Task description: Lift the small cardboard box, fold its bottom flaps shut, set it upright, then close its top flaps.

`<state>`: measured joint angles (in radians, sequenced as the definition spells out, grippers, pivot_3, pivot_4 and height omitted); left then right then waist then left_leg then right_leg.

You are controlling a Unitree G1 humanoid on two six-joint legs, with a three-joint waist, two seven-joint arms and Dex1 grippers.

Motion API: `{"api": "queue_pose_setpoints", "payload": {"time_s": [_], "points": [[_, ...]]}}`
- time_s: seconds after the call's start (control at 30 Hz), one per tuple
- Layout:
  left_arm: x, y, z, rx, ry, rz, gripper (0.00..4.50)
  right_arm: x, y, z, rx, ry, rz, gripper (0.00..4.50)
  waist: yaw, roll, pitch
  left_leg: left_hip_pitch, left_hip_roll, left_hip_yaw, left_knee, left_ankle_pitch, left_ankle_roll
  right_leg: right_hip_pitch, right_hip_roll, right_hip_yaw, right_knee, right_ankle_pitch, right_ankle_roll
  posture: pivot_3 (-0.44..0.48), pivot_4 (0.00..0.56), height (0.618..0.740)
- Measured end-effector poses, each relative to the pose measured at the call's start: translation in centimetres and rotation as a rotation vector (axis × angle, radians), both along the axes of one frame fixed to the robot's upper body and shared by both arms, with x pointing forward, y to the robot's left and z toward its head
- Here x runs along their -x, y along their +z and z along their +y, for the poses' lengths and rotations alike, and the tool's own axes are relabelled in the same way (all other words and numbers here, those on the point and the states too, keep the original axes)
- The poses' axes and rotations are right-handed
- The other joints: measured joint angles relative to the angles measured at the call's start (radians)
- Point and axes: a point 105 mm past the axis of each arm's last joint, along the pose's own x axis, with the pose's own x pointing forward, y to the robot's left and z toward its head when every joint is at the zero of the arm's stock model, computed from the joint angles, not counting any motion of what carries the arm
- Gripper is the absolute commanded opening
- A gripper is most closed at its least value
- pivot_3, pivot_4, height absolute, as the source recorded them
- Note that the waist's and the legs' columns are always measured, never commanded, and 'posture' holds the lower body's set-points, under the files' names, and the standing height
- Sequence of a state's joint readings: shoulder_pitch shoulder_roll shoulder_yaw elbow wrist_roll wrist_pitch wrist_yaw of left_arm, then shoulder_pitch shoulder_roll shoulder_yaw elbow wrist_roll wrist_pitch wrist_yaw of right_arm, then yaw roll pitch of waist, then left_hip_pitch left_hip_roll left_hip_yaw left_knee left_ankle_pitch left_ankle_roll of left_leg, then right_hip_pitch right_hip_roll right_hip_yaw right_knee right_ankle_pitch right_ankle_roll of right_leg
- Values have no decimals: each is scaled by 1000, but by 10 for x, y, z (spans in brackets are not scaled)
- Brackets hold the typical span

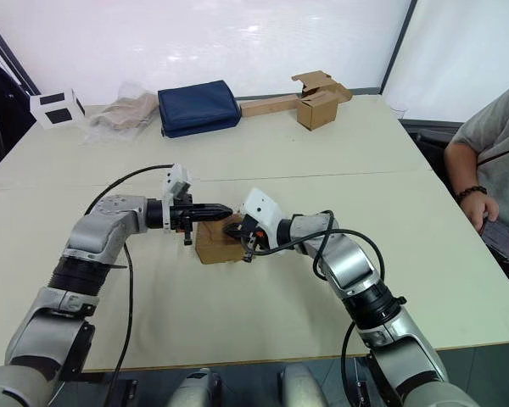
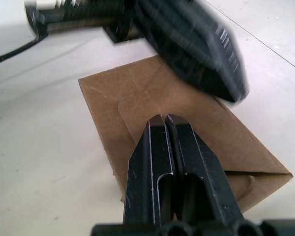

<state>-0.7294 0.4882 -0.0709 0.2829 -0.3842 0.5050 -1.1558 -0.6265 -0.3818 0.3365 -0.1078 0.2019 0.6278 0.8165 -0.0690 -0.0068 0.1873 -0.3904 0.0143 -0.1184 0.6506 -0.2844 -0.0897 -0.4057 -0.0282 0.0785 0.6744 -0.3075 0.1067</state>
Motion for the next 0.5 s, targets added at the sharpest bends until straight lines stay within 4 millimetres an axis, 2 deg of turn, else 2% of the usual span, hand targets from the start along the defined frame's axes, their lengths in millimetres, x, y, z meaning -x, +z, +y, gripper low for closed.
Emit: {"api": "queue_pose_setpoints", "payload": {"time_s": [0.17, 0.33, 0.5], "points": [[1, 2, 0, -12, -9, -20, 104, 9, 5, -1, -44, 31, 72, 0, 0, 0, 0, 0, 0, 0, 0, 0, 0, 0, 0, 0, 0, 0, 0, 0, 150, 740], [5, -9, -3, -50, -29, -5, 104, 17, 4, 1, -53, 55, 127, 0, 0, 0, 0, 0, 0, 0, 0, 0, 0, 0, 0, 0, 0, 0, 0, 0, 150, 740], [5, -8, -3, -55, -31, -18, 104, 18, 4, 1, -54, 51, 141, 0, 0, 0, 0, 0, 0, 0, 0, 0, 0, 0, 0, 0, 0, 0, 0, 0, 150, 740]]}}
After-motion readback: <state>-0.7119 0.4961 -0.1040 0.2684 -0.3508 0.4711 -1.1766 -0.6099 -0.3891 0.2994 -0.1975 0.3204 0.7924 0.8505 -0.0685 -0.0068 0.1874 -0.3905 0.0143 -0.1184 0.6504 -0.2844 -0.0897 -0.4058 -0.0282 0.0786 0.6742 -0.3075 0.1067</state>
